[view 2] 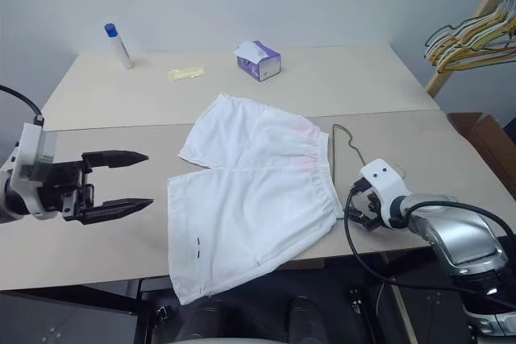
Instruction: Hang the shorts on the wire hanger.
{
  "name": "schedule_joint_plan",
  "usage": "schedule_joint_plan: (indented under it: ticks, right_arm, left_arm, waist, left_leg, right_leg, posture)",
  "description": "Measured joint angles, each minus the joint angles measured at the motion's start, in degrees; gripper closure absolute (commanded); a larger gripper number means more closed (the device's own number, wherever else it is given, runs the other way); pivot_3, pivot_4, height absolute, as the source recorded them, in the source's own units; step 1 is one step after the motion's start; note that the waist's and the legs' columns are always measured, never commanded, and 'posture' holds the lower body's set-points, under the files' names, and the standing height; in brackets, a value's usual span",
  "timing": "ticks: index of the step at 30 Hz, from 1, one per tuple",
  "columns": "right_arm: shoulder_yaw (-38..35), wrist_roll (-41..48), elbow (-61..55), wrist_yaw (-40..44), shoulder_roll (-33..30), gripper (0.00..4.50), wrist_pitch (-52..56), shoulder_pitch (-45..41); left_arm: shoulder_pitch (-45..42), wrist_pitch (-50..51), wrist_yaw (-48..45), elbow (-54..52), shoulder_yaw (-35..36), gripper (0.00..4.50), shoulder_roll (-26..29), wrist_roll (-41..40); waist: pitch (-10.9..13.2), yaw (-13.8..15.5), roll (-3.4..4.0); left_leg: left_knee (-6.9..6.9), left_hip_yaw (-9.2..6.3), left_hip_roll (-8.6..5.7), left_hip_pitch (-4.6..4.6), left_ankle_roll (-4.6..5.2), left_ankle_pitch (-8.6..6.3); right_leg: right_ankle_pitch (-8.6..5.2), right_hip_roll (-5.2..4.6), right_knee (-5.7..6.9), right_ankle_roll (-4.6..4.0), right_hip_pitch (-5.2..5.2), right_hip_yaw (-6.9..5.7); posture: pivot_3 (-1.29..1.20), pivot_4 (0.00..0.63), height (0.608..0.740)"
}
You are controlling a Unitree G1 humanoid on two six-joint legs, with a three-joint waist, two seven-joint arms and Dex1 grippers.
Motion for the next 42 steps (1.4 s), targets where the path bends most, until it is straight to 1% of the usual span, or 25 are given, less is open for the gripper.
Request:
schedule_joint_plan:
  ticks: [2, 5, 9, 15, 16, 17, 19, 20, 22, 24, 27, 30, 32, 35, 37, 42]
  right_arm:
    - [0.2, -0.6, 0.5, -0.6, 0.9, 0.00, 0.3, -0.7]
    - [1.4, -2.1, 1.3, -1.1, 1.9, 0.55, 0.3, -2.1]
    - [2.7, -3.5, 2.5, -1.5, 3.5, 1.88, 0.3, -3.4]
    - [3.0, -6.1, 6.0, -1.8, 3.6, 4.06, 0.3, -4.8]
    - [3.0, -6.8, 6.4, -1.9, 3.5, 4.35, 0.2, -4.9]
    - [2.8, -7.5, 6.8, -2.4, 3.5, 4.48, 0.0, -4.9]
    - [2.4, -8.8, 8.0, -3.2, 3.3, 4.48, -0.6, -4.9]
    - [2.2, -9.5, 8.7, -3.5, 3.1, 4.48, -1.0, -4.9]
    - [2.1, -11.1, 10.0, -4.1, 2.3, 4.48, -2.6, -4.7]
    - [1.9, -13.2, 10.7, -4.3, 0.8, 4.48, -6.3, -4.0]
    - [0.8, -16.9, 11.1, -5.1, -1.7, 4.48, -15.4, -1.8]
    - [-1.3, -21.1, 12.1, -7.2, -3.1, 4.48, -28.4, 1.4]
    - [-2.8, -23.6, 12.6, -8.2, -4.0, 4.48, -38.6, 3.3]
    - [-3.2, -29.5, 14.5, -10.8, -7.4, 4.48, -56.8, 4.8]
    - [-3.4, -34.3, 17.6, -14.0, -10.4, 4.48, -70.5, 4.6]
    - [-2.3, -46.1, 24.9, -21.6, -13.6, 4.48, -95.4, -0.2]
  left_arm:
    - [-0.4, 0.6, 1.2, -0.7, -0.3, 0.03, -0.6, -0.5]
    - [-0.7, 1.5, 2.4, -1.2, -0.8, 0.00, -1.0, -0.9]
    - [-1.2, 1.7, 2.9, -2.1, -1.0, 0.00, -1.1, -2.0]
    - [-1.2, 2.0, 4.0, -2.1, -1.1, 0.00, -1.1, -2.5]
    - [-1.2, 2.0, 4.3, -2.2, -1.1, 0.00, -1.2, -2.6]
    - [-1.4, 2.3, 4.8, -2.2, -1.2, 0.00, -1.5, -2.7]
    - [-2.5, 2.7, 6.2, -2.6, -2.3, 0.00, -2.7, -2.9]
    - [-3.2, 2.8, 6.9, -2.8, -3.1, 0.00, -3.4, -3.1]
    - [-5.4, 3.3, 8.4, -2.8, -5.6, 0.00, -4.8, -2.9]
    - [-8.2, 3.5, 10.3, -2.5, -8.6, 0.00, -6.9, -2.0]
    - [-12.6, 2.1, 14.2, -0.4, -14.1, 0.00, -11.4, 2.9]
    - [-16.2, 0.9, 16.2, 3.0, -17.4, 0.00, -15.0, 6.0]
    - [-18.7, 0.0, 16.7, 5.2, -19.0, 0.00, -17.2, 7.3]
    - [-22.9, -0.4, 16.3, 8.7, -20.9, 0.00, -18.8, 8.9]
    - [-26.6, 0.3, 15.7, 11.8, -22.0, 0.00, -18.9, 9.1]
    - [-33.5, 1.3, 14.8, 17.9, -23.2, 0.00, -19.4, 11.5]
  waist:
    - [0.0, -0.1, 0.00]
    - [0.0, -0.2, -0.02]
    - [0.0, -0.3, -0.05]
    - [0.0, 0.1, -0.05]
    - [0.0, 0.1, -0.05]
    - [0.0, 0.1, -0.05]
    - [0.0, 0.2, -0.07]
    - [0.0, 0.2, -0.07]
    - [0.0, 0.2, -0.06]
    - [0.0, 0.0, -0.05]
    - [0.0, -0.3, -0.05]
    - [0.0, -1.4, -0.03]
    - [0.0, -1.8, -0.01]
    - [-0.1, -3.0, 0.03]
    - [-0.1, -3.7, 0.02]
    - [-0.3, -5.4, 0.06]
  left_leg:
    - [0.00, -0.01, 0.01, 0.01, 0.00, 0.00]
    - [0.01, -0.02, 0.03, 0.06, -0.02, 0.02]
    - [0.03, -0.07, 0.04, 0.11, -0.05, 0.05]
    - [0.11, -0.09, 0.00, 0.06, -0.05, 0.05]
    - [0.12, -0.09, 0.00, 0.05, -0.04, 0.04]
    - [0.12, -0.10, -0.01, 0.04, -0.03, 0.04]
    - [0.12, -0.10, -0.03, 0.01, -0.03, 0.03]
    - [0.12, -0.10, -0.04, 0.01, -0.03, 0.03]
    - [0.12, -0.10, -0.06, -0.01, -0.03, 0.03]
    - [0.12, -0.08, -0.07, -0.02, -0.03, 0.04]
    - [0.12, -0.03, -0.09, -0.02, -0.05, 0.05]
    - [0.12, 0.01, -0.10, -0.04, -0.10, 0.08]
    - [0.13, 0.02, -0.11, -0.04, -0.15, 0.11]
    - [0.17, 0.04, -0.11, -0.04, -0.25, 0.17]
    - [0.21, 0.05, -0.11, -0.02, -0.30, 0.20]
    - [0.40, 0.00, -0.06, -0.01, -0.57, 0.36]
  right_leg:
    - [0.00, 0.02, 0.00, 0.00, 0.02, 0.00]
    - [-0.01, 0.04, 0.02, 0.02, 0.04, 0.00]
    - [-0.04, 0.06, 0.03, 0.03, 0.11, 0.00]
    - [-0.03, 0.01, 0.01, -0.04, 0.14, -0.03]
    - [-0.02, 0.01, 0.00, -0.05, 0.14, -0.03]
    - [-0.02, 0.00, -0.01, -0.05, 0.14, -0.03]
    - [0.00, -0.01, -0.02, -0.04, 0.14, -0.03]
    - [0.02, -0.01, -0.02, -0.02, 0.14, -0.03]
    - [0.04, 0.00, -0.01, -0.02, 0.13, -0.04]
    - [0.05, 0.01, -0.02, 0.00, 0.12, -0.04]
    - [0.05, 0.04, -0.02, 0.01, 0.13, -0.05]
    - [0.05, 0.03, -0.02, 0.03, 0.13, -0.04]
    - [0.06, 0.03, -0.03, 0.06, 0.13, -0.04]
    - [0.04, 0.02, -0.01, 0.13, 0.13, -0.01]
    - [-0.04, 0.03, 0.02, 0.31, 0.13, 0.02]
    - [-0.02, 0.05, 0.08, 0.42, 0.14, 0.13]
  posture:
    - [0.09, 0.098, 0.740]
    - [0.09, 0.100, 0.740]
    - [0.09, 0.102, 0.740]
    - [0.09, 0.101, 0.740]
    - [0.09, 0.101, 0.740]
    - [0.09, 0.101, 0.740]
    - [0.09, 0.101, 0.740]
    - [0.07, 0.089, 0.740]
    - [0.06, 0.087, 0.740]
    - [0.04, 0.085, 0.740]
    - [0.01, 0.071, 0.740]
    - [-0.01, 0.063, 0.740]
    - [-0.04, 0.042, 0.740]
    - [-0.04, 0.031, 0.740]
    - [-0.05, 0.025, 0.740]
    - [-0.04, 0.013, 0.740]
